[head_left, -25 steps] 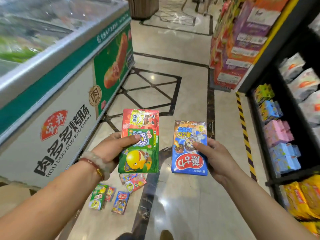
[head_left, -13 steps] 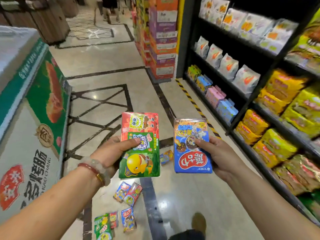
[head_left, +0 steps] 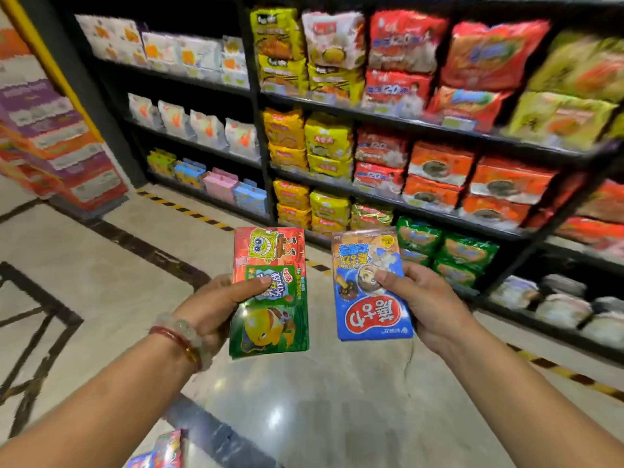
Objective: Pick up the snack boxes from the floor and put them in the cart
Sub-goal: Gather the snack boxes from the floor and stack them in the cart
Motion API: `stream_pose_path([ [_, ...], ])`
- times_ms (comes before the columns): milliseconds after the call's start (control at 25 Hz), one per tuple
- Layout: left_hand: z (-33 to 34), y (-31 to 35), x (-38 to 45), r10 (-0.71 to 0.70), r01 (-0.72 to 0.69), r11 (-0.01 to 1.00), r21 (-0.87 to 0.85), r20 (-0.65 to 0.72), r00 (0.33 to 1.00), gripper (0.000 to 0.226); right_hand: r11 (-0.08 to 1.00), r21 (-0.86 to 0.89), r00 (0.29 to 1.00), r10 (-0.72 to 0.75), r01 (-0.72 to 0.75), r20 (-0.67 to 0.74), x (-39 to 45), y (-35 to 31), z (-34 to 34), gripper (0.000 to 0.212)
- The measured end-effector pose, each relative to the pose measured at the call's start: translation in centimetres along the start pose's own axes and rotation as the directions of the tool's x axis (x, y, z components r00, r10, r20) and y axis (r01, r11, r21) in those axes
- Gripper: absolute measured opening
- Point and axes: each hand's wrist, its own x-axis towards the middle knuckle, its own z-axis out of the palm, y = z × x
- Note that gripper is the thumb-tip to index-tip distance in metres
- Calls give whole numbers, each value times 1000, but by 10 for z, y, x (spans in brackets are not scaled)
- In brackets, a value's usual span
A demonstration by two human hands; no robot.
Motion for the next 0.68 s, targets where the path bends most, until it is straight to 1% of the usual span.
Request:
stream_pose_path([
  [160,132,-14,20,-33,5,991,137,201,979,52,991,108,980,-60,82,-192,-39,-13,-128,19],
  [280,229,-27,27,-61,-6,979,205,322,945,48,977,162,943,-80,138,-325,-75,-17,-217,32],
  [360,298,-40,29,-86,-18,970,241,410,908,45,965,189,902,-90,184,-422,-104,-16,-275,29],
  [480,384,-60,26,-145,-11,955,295,501,853,44,953,197,826,-83,229,-558,-140,-12,-341,25],
  [560,439,-77,22,-209,7,940,340,561,801,40,942,205,758,-72,265,-648,-166,-8,-380,23],
  [680,513,-99,19,-289,-14,905,424,640,712,38,925,227,672,-39,304,-740,-198,-2,-428,25],
])
